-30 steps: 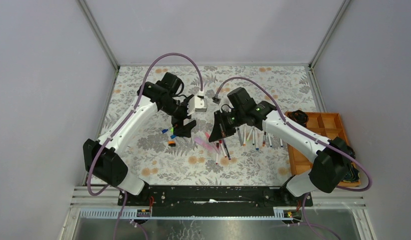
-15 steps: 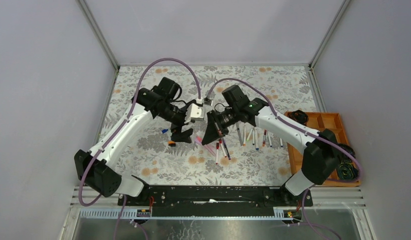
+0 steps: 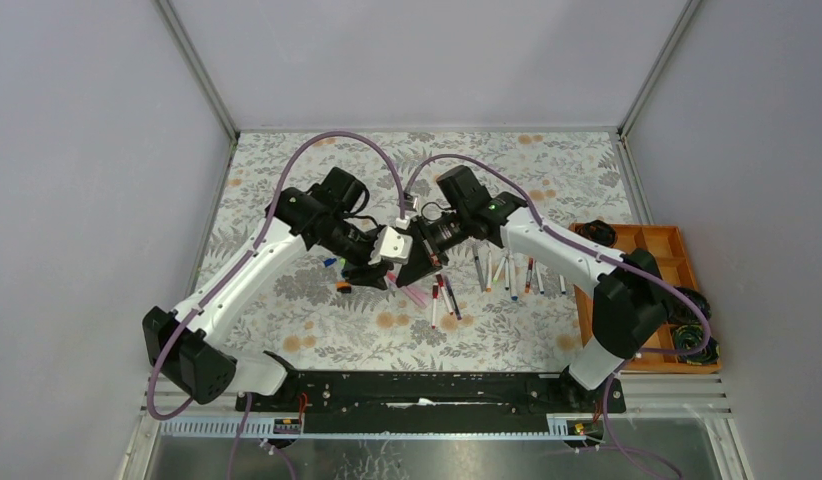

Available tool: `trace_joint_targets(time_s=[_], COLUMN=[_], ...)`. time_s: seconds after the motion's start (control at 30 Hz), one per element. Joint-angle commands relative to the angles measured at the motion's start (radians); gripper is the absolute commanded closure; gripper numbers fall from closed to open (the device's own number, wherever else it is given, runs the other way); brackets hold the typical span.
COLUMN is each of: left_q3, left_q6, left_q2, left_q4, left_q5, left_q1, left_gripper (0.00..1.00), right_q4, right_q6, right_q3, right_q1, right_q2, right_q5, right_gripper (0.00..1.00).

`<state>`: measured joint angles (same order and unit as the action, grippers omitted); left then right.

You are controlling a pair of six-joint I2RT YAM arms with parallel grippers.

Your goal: Open the pen caps

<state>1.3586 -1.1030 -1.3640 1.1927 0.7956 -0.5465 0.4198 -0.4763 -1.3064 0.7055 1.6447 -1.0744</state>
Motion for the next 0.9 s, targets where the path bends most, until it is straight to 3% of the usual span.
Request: trace_joint_targets(time_s=[0.0, 0.13, 0.2, 0.23, 0.33, 0.47, 0.53, 0.6, 0.7, 0.87], left_q3=[-0.028, -0.030, -0.030, -0.032, -0.039, -0.038, -0.037, -0.039, -0.044, -0.050], left_q6=[-0.016, 0.010, 0.031, 0.048, 0.058, 0.068, 0.069, 0.067, 0.050, -0.018], left_q2=[0.020, 0.026, 0.029, 0.032, 0.042, 0.043, 0.043, 0.042, 0.047, 0.049], left_q4=[-0.001, -0.028, -0.043, -0.056, -0.072, -0.079, -0.079, -0.079, -0.072, -0.032], left_q5=[-0.012, 0.003, 0.001, -0.004, -0.013, -0.018, -0.018, -0.023, -0.044, -0.117], left_q1=[-0.003, -0.012, -0.018, -0.019, -0.020, -0.019, -0.019, -0.020, -0.019, -0.019], left_gripper=[0.52, 0.72, 0.95, 1.00, 1.00, 1.00, 1.00, 1.00, 1.00, 1.00], right_q4=[-0.018, -0.010, -0.006, -0.002, -0.003, -0.014, -0.017, -0.015, 0.009, 0.085], right_q6=[-0.020, -0.023, -0.023, -0.021, -0.023, -0.032, -0.029, -0.027, -0.010, 0.048], right_q3=[-0.044, -0.046, -0.047, -0.045, -0.038, -0.028, -0.024, -0.021, -0.019, 0.018], right_q1=[-0.005, -0.005, -0.005, -0.005, -0.005, 0.003, 0.013, 0.015, 0.015, 0.008], right_q2=[0.003, 0.019, 0.027, 0.029, 0.029, 0.025, 0.025, 0.023, 0.012, -0.039], right_q5=[-0.058, -0.057, -0.048, -0.045, -0.029, -0.025, -0.027, -0.027, -0.011, 0.035], right_gripper=[1.00, 1.00, 0.90, 0.83, 0.64, 0.60, 0.61, 0.68, 1.00, 1.00])
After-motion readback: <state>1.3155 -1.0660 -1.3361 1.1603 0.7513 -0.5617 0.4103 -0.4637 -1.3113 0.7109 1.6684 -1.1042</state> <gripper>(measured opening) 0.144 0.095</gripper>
